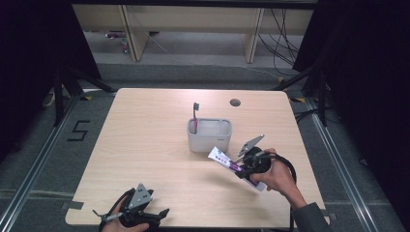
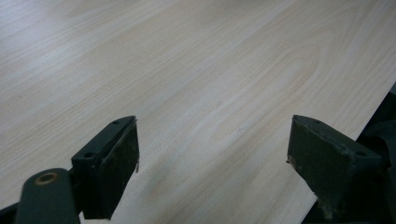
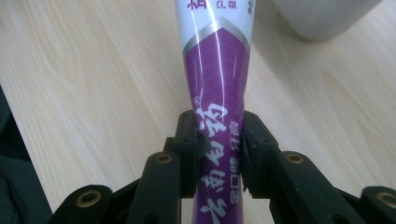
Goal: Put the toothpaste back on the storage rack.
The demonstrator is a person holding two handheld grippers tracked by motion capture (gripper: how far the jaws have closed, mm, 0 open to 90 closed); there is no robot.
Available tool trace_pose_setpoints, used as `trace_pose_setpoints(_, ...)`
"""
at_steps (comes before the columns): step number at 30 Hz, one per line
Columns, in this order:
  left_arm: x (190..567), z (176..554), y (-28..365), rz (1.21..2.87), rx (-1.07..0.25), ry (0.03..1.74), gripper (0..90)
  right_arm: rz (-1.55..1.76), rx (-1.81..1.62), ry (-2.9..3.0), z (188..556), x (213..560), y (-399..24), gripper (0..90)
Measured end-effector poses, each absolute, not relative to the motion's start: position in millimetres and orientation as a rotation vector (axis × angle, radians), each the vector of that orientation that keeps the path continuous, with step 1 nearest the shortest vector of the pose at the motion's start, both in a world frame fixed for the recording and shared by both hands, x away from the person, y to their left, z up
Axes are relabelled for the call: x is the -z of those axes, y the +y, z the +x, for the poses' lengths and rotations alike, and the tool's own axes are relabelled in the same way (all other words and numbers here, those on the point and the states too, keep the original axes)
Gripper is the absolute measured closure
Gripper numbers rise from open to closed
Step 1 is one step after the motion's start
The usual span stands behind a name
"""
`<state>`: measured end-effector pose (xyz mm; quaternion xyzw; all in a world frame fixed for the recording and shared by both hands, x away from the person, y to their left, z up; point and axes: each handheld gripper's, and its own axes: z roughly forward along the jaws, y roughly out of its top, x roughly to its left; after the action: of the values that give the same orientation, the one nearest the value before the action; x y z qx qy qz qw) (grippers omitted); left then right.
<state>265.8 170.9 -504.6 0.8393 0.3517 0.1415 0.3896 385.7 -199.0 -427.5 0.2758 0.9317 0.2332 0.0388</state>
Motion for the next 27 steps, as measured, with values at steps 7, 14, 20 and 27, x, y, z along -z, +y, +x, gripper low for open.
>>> trace_pose_setpoints(7,504,267,173,2.149,-0.364,0.895,16.3,0.826,-0.868,2.769,384,415,-190,71.7)
trace_pose_setpoints(14,503,266,171,2.13,-0.353,0.903,16.3,0.858,-1.026,2.706,384,400,-186,71.8)
trace_pose_setpoints(20,502,266,173,2.141,-0.365,0.897,16.3,0.824,-1.121,2.647,389,396,-185,71.8)
trace_pose_setpoints(27,504,267,172,2.13,-0.35,0.906,16.3,0.856,-1.21,2.604,395,393,-182,71.9)
